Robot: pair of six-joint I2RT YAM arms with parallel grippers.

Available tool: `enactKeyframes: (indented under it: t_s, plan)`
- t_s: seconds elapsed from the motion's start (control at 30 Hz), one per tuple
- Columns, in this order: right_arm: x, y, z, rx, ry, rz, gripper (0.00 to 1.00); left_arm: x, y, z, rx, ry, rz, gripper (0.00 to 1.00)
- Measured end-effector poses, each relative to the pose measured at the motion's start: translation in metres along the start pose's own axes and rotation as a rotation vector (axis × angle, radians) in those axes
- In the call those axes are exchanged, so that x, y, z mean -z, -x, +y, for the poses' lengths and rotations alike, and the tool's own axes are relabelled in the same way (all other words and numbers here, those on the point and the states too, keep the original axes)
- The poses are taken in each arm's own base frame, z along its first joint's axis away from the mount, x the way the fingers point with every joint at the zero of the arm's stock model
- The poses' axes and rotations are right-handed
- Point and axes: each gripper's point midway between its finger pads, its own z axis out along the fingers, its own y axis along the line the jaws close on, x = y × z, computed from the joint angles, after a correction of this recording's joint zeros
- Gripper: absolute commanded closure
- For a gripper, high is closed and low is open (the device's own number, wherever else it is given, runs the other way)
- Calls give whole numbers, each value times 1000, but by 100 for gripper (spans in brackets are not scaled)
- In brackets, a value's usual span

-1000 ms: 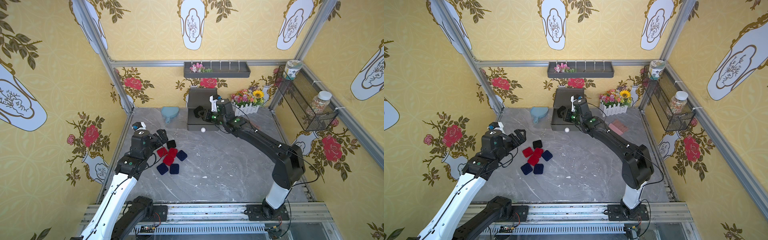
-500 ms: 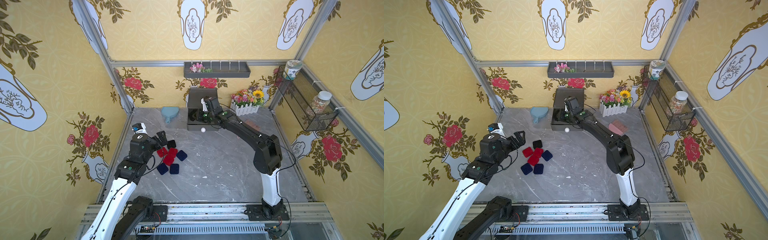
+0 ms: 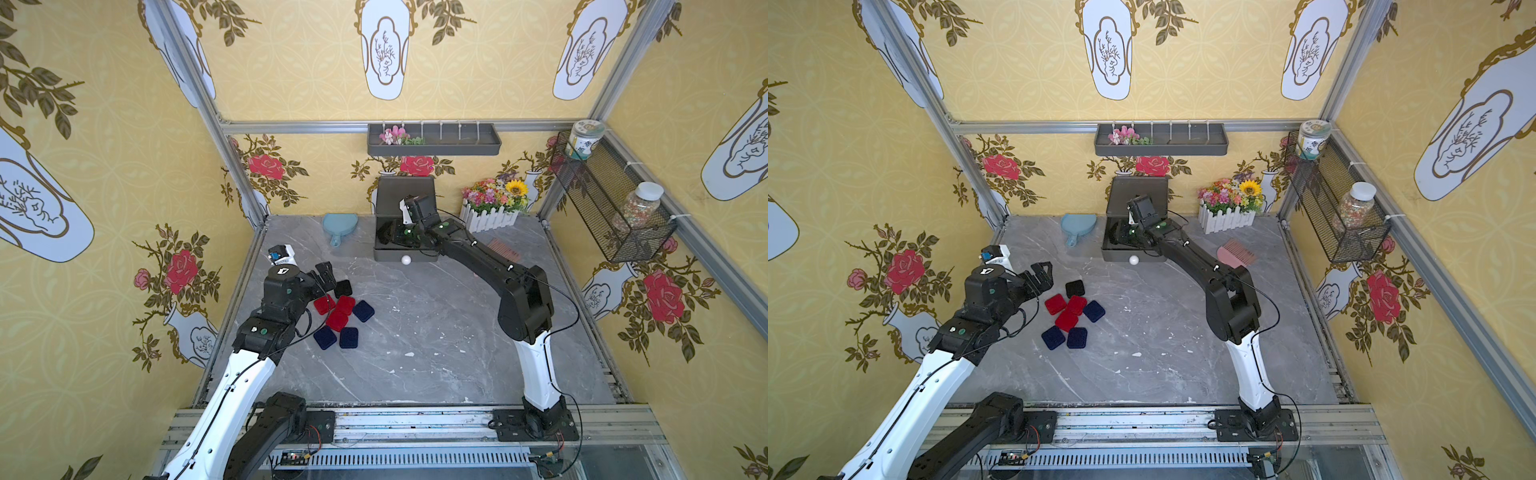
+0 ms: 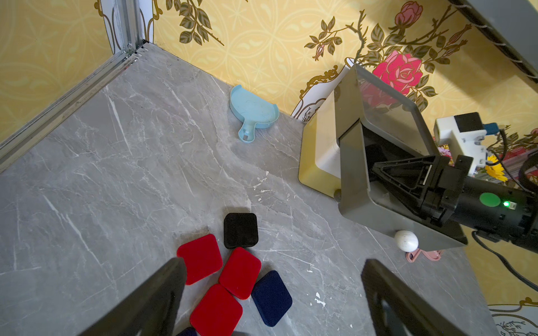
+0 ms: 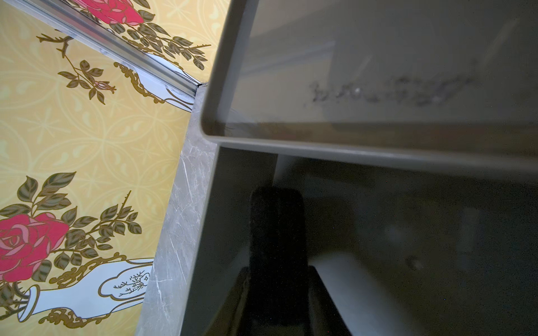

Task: Place the brooch boxes into the drawer by color
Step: Place the brooch box in the drawer, then pick up the brooch box from the center of the board.

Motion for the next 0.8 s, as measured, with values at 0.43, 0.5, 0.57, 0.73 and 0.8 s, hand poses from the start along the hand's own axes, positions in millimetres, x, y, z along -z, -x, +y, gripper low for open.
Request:
enactKeyframes:
  t_s: [0.43,0.5,0.57,0.73,0.8]
  plan:
    - [19,11,-10,25,-68,-46,26,-4,2,-2,10,3,9,0]
    - [27,16,-5,42,-63,-62,25,-6,4,-3,14,7,12,0]
    - [36,20,-2,53,-69,-83,24,-11,2,-2,25,20,28,0]
    - [65,23,14,107,-76,-132,20,-30,-12,1,27,58,127,0]
    - [77,22,19,128,-73,-147,18,-43,-21,0,30,74,190,0]
